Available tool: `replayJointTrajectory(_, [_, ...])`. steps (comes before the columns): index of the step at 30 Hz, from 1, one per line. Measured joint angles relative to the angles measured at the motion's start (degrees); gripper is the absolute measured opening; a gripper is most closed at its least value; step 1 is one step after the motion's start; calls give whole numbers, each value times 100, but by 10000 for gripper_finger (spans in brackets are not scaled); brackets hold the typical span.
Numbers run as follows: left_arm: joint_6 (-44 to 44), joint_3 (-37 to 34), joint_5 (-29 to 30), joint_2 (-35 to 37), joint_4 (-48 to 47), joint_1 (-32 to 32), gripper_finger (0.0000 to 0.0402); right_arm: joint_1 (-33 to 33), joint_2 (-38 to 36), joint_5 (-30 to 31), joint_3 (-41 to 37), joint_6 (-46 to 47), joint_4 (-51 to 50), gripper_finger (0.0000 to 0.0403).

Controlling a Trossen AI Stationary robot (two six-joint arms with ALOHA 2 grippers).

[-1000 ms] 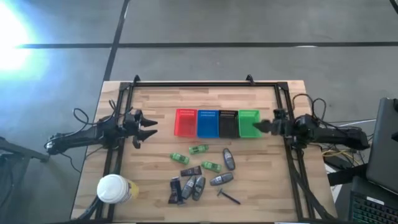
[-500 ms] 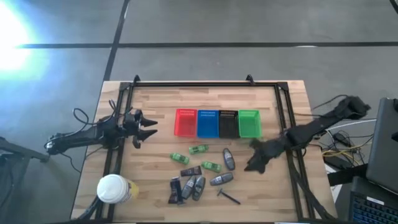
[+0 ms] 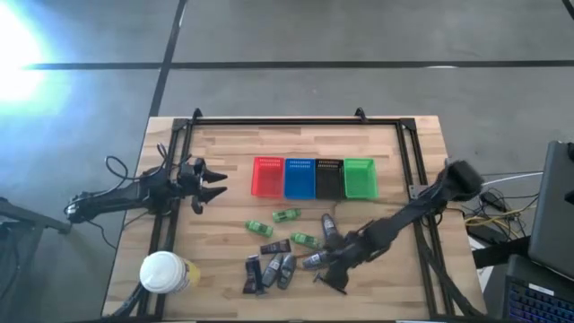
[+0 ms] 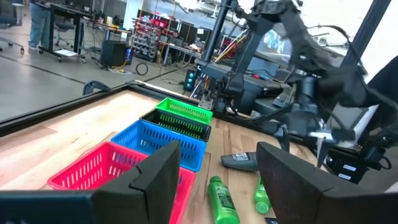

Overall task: Pick & Place Travel size toiletries
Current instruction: Put the blue razor into the green bin

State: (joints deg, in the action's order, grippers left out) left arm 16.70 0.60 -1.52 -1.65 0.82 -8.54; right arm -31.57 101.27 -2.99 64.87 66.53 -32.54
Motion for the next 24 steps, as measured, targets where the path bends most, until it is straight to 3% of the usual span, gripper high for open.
replayJointTrajectory(8, [0, 0, 2, 0, 2, 0, 218, -489, 1020, 278, 1639, -111, -1346, 300])
replayJointTrajectory(18, [-1, 0, 3, -2, 2, 0, 218, -494, 2117, 453, 2536, -640, -1480, 292])
replayJointTrajectory(24, [-1, 0, 4, 0, 6, 0, 218, -469, 2510, 474, 2881, -180, -2190, 276])
